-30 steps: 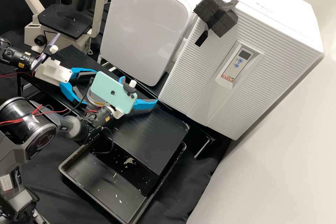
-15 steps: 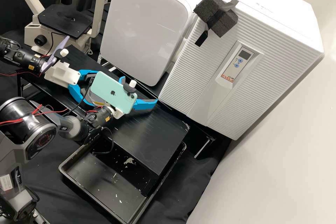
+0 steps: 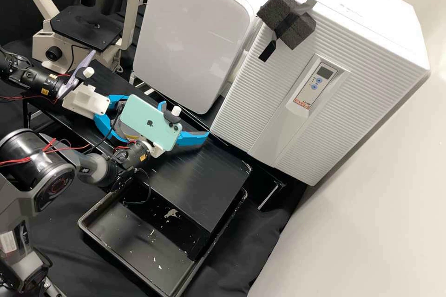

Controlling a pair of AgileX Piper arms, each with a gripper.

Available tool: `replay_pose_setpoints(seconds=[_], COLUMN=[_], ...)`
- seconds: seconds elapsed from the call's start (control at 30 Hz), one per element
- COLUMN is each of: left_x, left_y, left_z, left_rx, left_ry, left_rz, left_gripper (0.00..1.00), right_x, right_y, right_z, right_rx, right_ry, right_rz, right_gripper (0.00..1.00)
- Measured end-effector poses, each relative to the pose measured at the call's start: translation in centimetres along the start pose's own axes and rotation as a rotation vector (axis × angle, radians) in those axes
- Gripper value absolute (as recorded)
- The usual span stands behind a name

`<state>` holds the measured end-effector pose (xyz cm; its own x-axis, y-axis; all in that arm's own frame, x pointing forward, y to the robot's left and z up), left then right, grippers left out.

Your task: Place the petri dish on the microscope

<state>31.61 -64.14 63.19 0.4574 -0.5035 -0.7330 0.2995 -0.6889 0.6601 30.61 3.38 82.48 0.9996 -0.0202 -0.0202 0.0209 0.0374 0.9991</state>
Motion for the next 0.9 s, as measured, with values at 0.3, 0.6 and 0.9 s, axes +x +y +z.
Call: replay_pose_setpoints(seconds=[0.3,0.6,0.9], left_x=[0.2,0.4,0.4], left_y=[-0.1,-0.2,-0.2], left_z=[0.4,1.0,1.0], left_rx=[0.002,0.003,0.021], left_ry=[-0.011,-0.025,-0.007], left_rz=[-0.003,-0.006,0.013], left_gripper=[1.0,0.0,0.0], right_x=[0.0,0.0,0.0], right_y=[0.0,0.0,0.0], right_z=[0.0,0.0,0.0], right_rx=[0.0,0.0,0.0], right_ry=[0.0,0.0,0.0], right_rz=[0.0,0.0,0.0], right_gripper=[1.0,1.0,1.0])
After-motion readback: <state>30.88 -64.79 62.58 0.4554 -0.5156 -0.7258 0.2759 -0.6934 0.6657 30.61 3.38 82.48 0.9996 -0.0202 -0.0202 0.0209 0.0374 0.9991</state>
